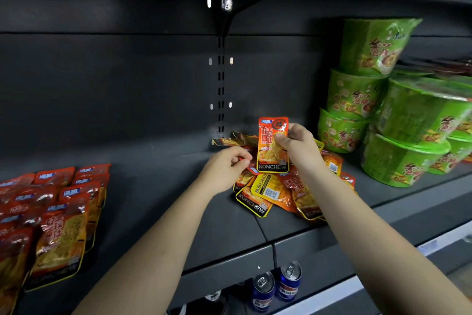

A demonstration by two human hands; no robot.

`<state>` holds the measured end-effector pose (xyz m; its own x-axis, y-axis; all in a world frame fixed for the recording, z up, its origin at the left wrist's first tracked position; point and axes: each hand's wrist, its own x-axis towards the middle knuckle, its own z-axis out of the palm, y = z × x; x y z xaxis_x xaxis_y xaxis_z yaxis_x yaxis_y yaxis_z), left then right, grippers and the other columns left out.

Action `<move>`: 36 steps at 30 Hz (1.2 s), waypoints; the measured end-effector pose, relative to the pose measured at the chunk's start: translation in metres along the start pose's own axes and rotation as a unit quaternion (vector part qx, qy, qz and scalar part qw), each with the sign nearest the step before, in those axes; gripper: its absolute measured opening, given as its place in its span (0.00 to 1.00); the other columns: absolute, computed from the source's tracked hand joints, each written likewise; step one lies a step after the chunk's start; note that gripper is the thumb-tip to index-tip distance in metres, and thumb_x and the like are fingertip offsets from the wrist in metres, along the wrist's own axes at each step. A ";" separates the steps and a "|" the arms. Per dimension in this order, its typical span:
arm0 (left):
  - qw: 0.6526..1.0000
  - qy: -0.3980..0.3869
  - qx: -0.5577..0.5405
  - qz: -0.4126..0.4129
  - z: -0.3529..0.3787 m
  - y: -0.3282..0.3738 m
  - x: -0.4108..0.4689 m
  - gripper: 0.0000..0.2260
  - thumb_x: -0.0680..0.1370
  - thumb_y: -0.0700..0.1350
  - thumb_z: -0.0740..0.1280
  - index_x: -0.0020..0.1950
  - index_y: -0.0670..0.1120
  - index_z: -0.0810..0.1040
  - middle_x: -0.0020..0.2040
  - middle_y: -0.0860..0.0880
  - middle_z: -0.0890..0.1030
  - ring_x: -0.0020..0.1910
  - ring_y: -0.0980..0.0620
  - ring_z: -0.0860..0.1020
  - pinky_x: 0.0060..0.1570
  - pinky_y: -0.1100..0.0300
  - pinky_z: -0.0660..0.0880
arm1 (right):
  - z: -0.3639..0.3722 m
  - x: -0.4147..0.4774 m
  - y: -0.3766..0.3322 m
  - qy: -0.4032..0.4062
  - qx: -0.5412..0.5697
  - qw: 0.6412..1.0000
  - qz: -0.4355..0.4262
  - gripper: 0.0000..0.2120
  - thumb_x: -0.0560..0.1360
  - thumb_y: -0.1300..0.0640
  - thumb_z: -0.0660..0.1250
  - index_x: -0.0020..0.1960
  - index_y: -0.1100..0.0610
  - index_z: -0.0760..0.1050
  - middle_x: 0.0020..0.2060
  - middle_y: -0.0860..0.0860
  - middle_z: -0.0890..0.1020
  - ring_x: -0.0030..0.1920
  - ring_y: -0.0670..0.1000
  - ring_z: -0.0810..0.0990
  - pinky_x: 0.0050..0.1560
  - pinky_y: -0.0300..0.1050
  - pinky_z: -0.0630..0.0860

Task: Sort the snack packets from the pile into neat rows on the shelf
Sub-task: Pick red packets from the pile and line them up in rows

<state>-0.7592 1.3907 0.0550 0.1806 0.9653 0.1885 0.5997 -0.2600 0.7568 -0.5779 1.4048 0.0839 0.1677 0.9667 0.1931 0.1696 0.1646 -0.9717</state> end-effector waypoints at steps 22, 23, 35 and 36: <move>0.968 0.170 -0.174 -0.055 -0.092 -0.010 -0.033 0.17 0.68 0.35 0.76 0.48 0.50 0.75 0.48 0.51 0.78 0.41 0.53 0.80 0.35 0.61 0.79 | 0.058 -0.016 -0.023 -0.087 -0.008 0.996 0.001 0.10 0.77 0.61 0.63 0.57 0.55 0.74 0.50 0.55 0.82 0.45 0.53 0.81 0.43 0.48 0.78; 0.968 0.177 -0.171 -0.049 -0.100 -0.013 -0.037 0.16 0.69 0.35 0.75 0.48 0.51 0.75 0.49 0.51 0.79 0.42 0.53 0.80 0.33 0.62 0.77 | 0.065 -0.018 -0.025 -0.097 -0.005 0.995 -0.001 0.10 0.76 0.62 0.63 0.57 0.56 0.74 0.49 0.55 0.82 0.44 0.52 0.81 0.43 0.48 0.77; 0.938 0.244 -0.234 -0.077 -0.181 -0.053 -0.092 0.10 0.72 0.32 0.67 0.48 0.46 0.77 0.38 0.47 0.84 0.35 0.51 0.82 0.40 0.55 0.79 | 0.156 -0.048 -0.042 -0.241 0.048 0.968 0.052 0.12 0.73 0.65 0.68 0.55 0.58 0.73 0.49 0.57 0.83 0.49 0.56 0.83 0.54 0.54 0.80; 0.940 0.245 -0.225 -0.074 -0.186 -0.054 -0.097 0.09 0.73 0.32 0.66 0.46 0.46 0.78 0.34 0.49 0.83 0.31 0.53 0.80 0.36 0.58 0.77 | 0.162 -0.052 -0.044 -0.255 0.050 0.964 0.054 0.12 0.73 0.65 0.68 0.55 0.58 0.73 0.50 0.57 0.83 0.49 0.56 0.84 0.54 0.54 0.80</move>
<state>-0.9543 1.3155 0.1118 -0.3259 0.9136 0.2431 0.1791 -0.1928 0.9648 -0.7513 1.3792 0.0942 -0.3248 0.9455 0.0228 0.0798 0.0514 -0.9955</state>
